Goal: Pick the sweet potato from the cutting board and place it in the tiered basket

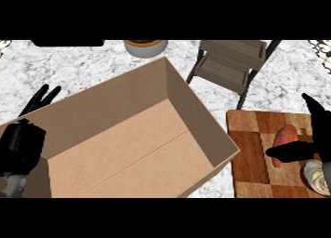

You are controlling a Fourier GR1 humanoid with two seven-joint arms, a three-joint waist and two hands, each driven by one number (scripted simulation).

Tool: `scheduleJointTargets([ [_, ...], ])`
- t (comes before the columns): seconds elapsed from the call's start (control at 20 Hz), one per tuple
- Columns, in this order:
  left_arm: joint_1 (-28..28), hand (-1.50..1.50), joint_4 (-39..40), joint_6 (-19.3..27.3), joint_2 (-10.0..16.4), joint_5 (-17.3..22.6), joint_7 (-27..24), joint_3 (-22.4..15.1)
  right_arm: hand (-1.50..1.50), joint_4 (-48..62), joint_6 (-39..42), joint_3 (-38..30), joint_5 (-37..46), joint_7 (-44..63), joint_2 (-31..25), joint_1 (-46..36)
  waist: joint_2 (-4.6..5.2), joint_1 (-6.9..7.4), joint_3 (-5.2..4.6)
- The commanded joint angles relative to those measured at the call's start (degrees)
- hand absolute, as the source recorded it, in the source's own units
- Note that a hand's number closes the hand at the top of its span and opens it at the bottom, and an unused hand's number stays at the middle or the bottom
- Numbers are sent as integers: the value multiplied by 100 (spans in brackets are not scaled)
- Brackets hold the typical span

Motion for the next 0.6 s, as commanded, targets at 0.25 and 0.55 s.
scheduleJointTargets([
  [0.25, 63, 0, 287, -416, 511, 125, 417, -568, -150, 489, 103, 200, 463, 1159, 530, 108, 58, -31, -2],
  [0.55, -219, 0, 471, -429, 747, 406, 516, -599, -150, 854, 104, 49, 883, 787, 651, 131, 70, -71, 0],
])
